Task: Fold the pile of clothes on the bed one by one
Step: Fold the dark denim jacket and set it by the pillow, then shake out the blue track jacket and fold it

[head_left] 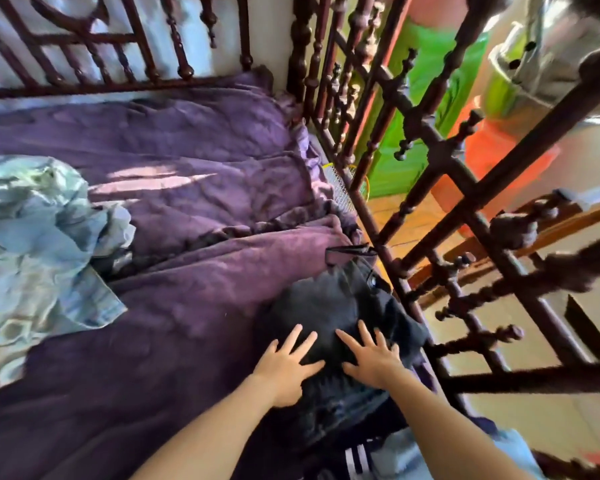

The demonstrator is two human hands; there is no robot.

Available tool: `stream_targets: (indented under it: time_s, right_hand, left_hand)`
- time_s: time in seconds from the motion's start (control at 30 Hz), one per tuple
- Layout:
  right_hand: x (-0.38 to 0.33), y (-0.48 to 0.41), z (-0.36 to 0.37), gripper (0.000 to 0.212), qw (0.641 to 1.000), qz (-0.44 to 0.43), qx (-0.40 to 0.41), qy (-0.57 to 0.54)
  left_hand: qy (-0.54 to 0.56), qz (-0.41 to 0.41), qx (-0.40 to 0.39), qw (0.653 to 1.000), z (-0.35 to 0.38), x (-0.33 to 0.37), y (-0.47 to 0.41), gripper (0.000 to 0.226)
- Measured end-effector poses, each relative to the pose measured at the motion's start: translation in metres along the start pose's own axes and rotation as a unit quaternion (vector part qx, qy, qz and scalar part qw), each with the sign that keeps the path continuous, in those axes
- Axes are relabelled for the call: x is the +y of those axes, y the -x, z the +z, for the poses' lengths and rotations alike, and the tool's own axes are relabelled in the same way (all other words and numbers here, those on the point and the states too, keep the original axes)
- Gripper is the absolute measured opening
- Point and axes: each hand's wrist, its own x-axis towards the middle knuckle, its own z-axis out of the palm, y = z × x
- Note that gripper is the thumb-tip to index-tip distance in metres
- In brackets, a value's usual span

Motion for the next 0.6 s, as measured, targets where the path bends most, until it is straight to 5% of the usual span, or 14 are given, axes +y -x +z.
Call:
stream_targets:
  time_s: [0.3,0.43,0.6]
  right_hand:
    - [-0.01,-0.004,-0.013,0.069,0.999,0.031,-0.027,-0.032]
    - [-0.036,0.023,-0.003,0.062,0.998,0.058,0.012,0.0]
    - [-0.084,0.065,-0.008,0.044,0.993,-0.031,0.109,-0.021]
  left_hand:
    - [0.129,-0.042,0.023,0.991,-0.011,-0.003,0.004,0.052]
    - [0.202,-0.147,0.097,0.963,0.021,0.005,0.056,0.051]
    - [0.246,-0.311,0.136,0.908,0.066,-0.018,0.158,0.054]
